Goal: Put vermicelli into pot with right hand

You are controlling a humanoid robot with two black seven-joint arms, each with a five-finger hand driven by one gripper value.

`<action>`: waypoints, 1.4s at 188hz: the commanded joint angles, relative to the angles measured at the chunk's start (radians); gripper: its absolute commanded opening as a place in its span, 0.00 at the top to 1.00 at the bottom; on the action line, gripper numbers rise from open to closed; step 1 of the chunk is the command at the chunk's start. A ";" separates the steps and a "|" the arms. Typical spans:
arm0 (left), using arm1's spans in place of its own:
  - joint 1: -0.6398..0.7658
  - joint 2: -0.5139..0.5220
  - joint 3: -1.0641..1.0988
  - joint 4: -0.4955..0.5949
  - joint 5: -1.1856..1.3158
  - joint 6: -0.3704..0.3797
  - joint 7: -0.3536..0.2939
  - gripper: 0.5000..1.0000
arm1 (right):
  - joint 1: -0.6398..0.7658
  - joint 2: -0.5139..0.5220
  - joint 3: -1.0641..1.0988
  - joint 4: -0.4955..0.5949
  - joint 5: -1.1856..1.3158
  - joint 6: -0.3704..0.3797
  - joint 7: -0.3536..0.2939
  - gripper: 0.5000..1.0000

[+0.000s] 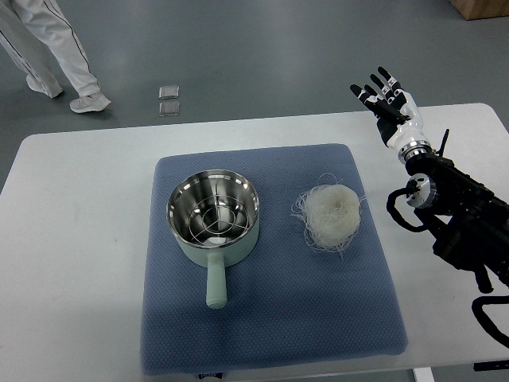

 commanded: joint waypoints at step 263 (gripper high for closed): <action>0.000 0.000 -0.001 0.000 0.000 0.000 0.000 0.00 | 0.055 -0.450 -0.204 0.421 -1.014 0.319 0.001 0.16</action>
